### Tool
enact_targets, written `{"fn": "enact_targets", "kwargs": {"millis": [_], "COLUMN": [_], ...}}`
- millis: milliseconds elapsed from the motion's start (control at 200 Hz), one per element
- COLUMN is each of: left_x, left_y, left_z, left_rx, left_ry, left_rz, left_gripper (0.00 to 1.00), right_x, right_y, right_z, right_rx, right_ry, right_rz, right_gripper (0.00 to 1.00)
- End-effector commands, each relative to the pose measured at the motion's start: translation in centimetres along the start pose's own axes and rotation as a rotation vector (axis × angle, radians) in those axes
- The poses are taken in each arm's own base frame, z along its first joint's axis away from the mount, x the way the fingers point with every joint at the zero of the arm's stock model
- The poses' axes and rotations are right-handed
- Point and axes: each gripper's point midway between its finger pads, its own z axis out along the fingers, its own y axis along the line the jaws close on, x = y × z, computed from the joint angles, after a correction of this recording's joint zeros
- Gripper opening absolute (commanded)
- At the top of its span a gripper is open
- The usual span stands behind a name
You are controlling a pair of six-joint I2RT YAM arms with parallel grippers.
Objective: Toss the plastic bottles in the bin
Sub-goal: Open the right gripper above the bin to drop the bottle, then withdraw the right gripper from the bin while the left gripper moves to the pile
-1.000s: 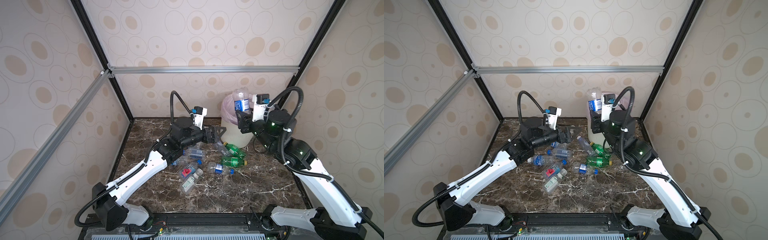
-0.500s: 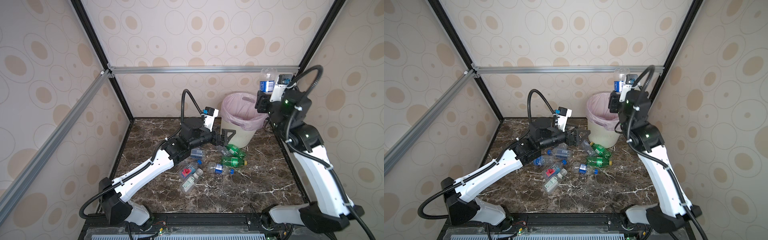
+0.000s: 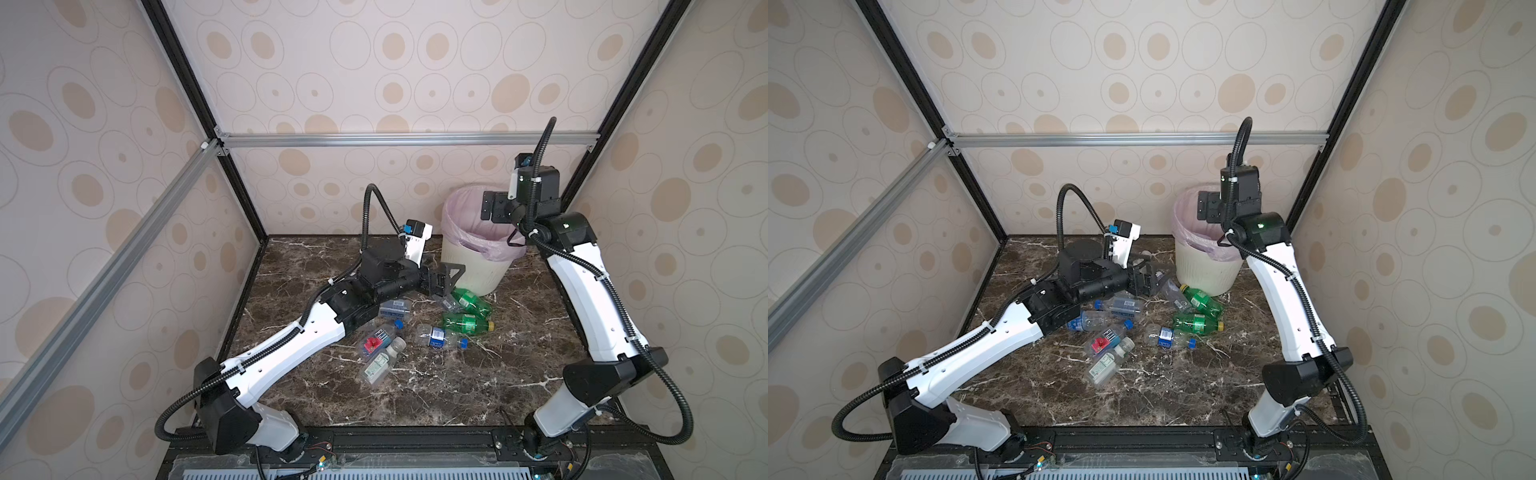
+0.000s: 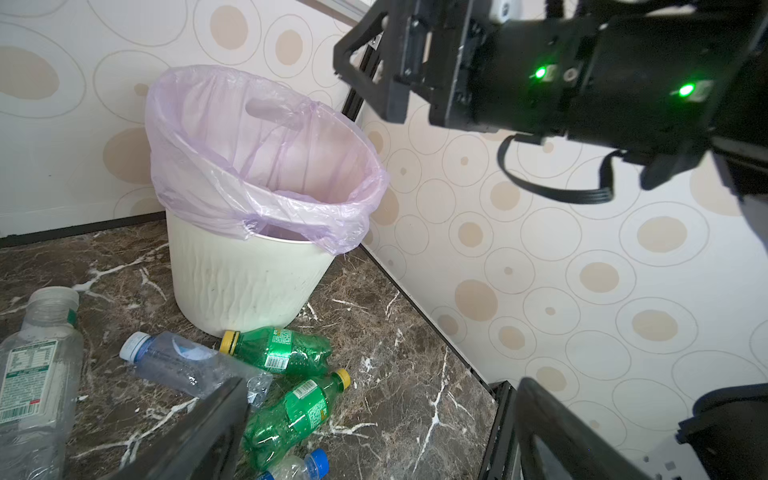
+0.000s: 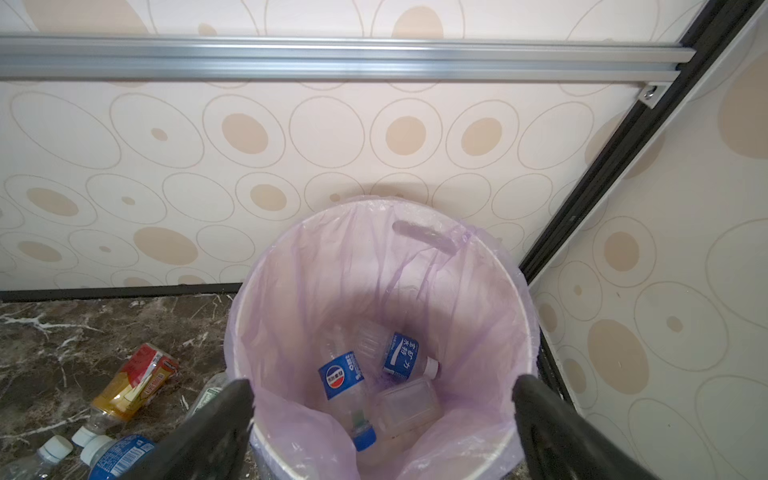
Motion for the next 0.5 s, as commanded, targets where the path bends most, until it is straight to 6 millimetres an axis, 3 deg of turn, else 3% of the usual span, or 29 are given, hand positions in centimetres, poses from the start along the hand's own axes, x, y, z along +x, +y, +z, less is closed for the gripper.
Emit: {"fn": "enact_targets", "kwargs": {"millis": [0,495], "left_x": [-0.6,-0.3], "left_y": [-0.7,0.9], "left_z": [-0.5,-0.7], "left_rx": [0.008,-0.086], "left_ry": [-0.02,-0.014], "left_rz": [0.024,0.04], "left_gripper": [0.99,0.99], "right_x": [0.0,1.9], "right_y": [-0.1,0.0], "right_z": [-0.9,-1.0], "right_rx": [-0.01,-0.032], "right_ry": [-0.007,0.025], "right_rz": [0.016,0.006], "right_gripper": [1.0,1.0]}}
